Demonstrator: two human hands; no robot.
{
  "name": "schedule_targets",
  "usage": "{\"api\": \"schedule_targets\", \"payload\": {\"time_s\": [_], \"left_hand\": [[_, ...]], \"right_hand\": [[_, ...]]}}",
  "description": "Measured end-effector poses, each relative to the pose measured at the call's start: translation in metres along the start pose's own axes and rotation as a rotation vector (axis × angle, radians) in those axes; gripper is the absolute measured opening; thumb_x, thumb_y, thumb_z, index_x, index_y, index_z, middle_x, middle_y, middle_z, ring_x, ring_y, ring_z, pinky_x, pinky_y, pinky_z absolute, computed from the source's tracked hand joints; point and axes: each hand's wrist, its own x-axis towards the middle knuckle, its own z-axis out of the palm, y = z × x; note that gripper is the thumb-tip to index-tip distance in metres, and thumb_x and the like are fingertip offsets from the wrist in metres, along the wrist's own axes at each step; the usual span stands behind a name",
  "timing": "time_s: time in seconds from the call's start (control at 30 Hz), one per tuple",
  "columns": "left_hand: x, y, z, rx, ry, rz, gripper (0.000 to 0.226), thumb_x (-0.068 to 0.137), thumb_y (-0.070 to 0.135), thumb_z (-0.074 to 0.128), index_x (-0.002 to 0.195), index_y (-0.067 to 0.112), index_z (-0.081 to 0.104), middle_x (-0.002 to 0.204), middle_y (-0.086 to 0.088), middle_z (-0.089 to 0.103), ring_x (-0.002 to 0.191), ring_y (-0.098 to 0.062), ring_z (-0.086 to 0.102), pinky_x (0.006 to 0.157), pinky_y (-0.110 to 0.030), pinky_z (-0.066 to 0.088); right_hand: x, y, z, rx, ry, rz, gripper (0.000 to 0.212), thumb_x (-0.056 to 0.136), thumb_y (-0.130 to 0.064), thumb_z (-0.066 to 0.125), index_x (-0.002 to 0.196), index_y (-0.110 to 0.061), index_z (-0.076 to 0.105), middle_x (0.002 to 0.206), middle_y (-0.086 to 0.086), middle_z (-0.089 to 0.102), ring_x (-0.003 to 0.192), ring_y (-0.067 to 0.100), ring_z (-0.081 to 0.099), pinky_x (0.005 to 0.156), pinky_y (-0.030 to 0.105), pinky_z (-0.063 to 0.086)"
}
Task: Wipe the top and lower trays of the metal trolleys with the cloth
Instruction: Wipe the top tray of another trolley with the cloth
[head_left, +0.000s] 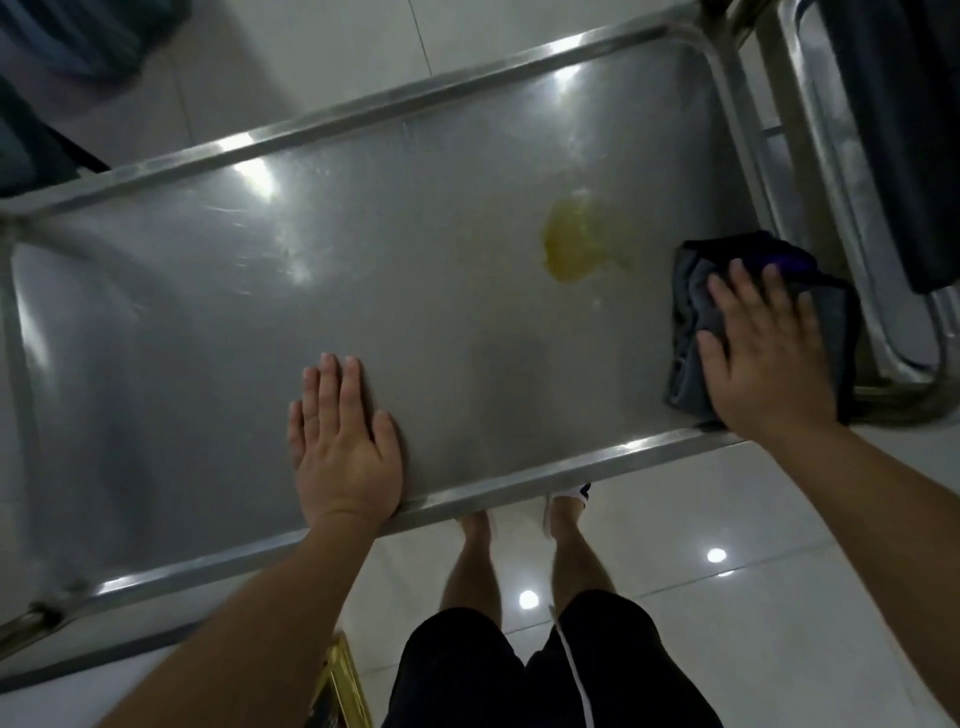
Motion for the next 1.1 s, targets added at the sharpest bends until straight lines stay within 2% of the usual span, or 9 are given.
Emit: {"api": "schedule_targets", "payload": {"time_s": [0.1, 0.2, 0.4, 0.5, 0.6, 0.77, 0.9, 1.0, 1.1], "left_hand": [[0.000, -0.001, 0.001, 0.007, 0.000, 0.003, 0.069, 0.105, 0.046, 0.030, 0.169, 0.031, 0.009, 0.177, 0.005, 0.006, 0.163, -0.011, -0.004, 0.130, -0.036, -0.006], [0.000, 0.000, 0.002, 0.021, -0.007, 0.001, 0.070, 0.105, 0.047, 0.029, 0.169, 0.029, 0.008, 0.178, 0.006, 0.004, 0.162, -0.011, -0.006, 0.131, -0.037, -0.005], [-0.001, 0.000, 0.004, 0.045, -0.015, 0.010, 0.069, 0.105, 0.044, 0.028, 0.170, 0.026, 0.009, 0.178, 0.004, 0.003, 0.163, -0.013, -0.005, 0.131, -0.039, -0.003], [-0.001, 0.001, 0.003, 0.067, -0.029, 0.013, 0.068, 0.107, 0.044, 0.024, 0.170, 0.026, 0.006, 0.178, 0.004, 0.000, 0.163, -0.012, -0.007, 0.131, -0.039, -0.004], [-0.001, 0.002, 0.001, 0.049, -0.049, 0.006, 0.069, 0.106, 0.045, 0.025, 0.170, 0.027, 0.006, 0.178, 0.005, 0.000, 0.162, -0.011, -0.008, 0.131, -0.039, -0.004], [-0.002, 0.001, -0.003, 0.035, -0.067, 0.009, 0.070, 0.106, 0.046, 0.025, 0.170, 0.025, 0.007, 0.178, 0.005, -0.001, 0.162, -0.011, -0.010, 0.132, -0.042, -0.002], [-0.002, 0.002, -0.002, 0.032, -0.074, 0.011, 0.070, 0.106, 0.045, 0.025, 0.170, 0.025, 0.005, 0.177, 0.005, -0.004, 0.162, -0.012, -0.011, 0.132, -0.044, 0.000], [-0.002, 0.001, 0.000, 0.037, -0.069, 0.015, 0.071, 0.106, 0.045, 0.026, 0.170, 0.025, 0.003, 0.177, 0.005, -0.005, 0.162, -0.014, -0.010, 0.132, -0.044, -0.001], [-0.001, 0.001, 0.002, 0.055, -0.064, 0.028, 0.071, 0.106, 0.044, 0.027, 0.170, 0.024, 0.003, 0.178, 0.004, -0.005, 0.163, -0.016, -0.009, 0.131, -0.044, -0.001]], "right_hand": [[-0.002, -0.027, 0.002, -0.002, 0.031, 0.084, 0.066, 0.106, -0.053, 0.019, 0.165, -0.026, 0.013, 0.173, 0.002, 0.014, 0.159, 0.030, 0.007, 0.126, 0.057, 0.010], [-0.003, -0.097, 0.009, 0.016, 0.071, 0.124, 0.068, 0.105, -0.051, 0.025, 0.165, -0.019, 0.019, 0.172, 0.006, 0.018, 0.158, 0.035, 0.010, 0.126, 0.058, 0.011], [0.002, -0.266, 0.023, 0.087, 0.046, -0.372, 0.067, 0.105, -0.050, 0.030, 0.165, -0.023, 0.019, 0.173, -0.002, 0.011, 0.160, 0.028, 0.003, 0.126, 0.055, 0.009], [0.016, -0.286, 0.022, 0.010, 0.007, -0.576, 0.066, 0.107, -0.051, 0.025, 0.166, -0.025, 0.012, 0.174, -0.004, 0.003, 0.160, 0.024, -0.006, 0.127, 0.052, 0.000], [0.027, -0.262, 0.021, 0.014, 0.020, -0.640, 0.066, 0.106, -0.052, 0.027, 0.166, -0.027, 0.016, 0.173, -0.006, 0.007, 0.160, 0.021, -0.002, 0.128, 0.049, 0.000], [0.079, -0.167, 0.003, 0.063, 0.098, -0.343, 0.068, 0.100, -0.050, 0.040, 0.163, -0.027, 0.030, 0.171, -0.004, 0.023, 0.158, 0.024, 0.016, 0.127, 0.048, 0.006], [0.109, -0.088, -0.017, 0.118, 0.127, 0.212, 0.069, 0.102, -0.054, 0.024, 0.165, -0.026, 0.020, 0.173, -0.002, 0.014, 0.159, 0.027, 0.008, 0.127, 0.054, 0.005], [0.113, -0.108, -0.021, 0.167, 0.156, 0.500, 0.070, 0.101, -0.053, 0.017, 0.166, -0.024, 0.015, 0.174, -0.002, 0.009, 0.160, 0.028, 0.004, 0.126, 0.058, 0.006], [0.108, -0.178, -0.020, 0.206, 0.171, 0.455, 0.070, 0.103, -0.049, 0.026, 0.165, -0.018, 0.020, 0.173, 0.003, 0.014, 0.159, 0.033, 0.008, 0.126, 0.059, 0.007]]}}
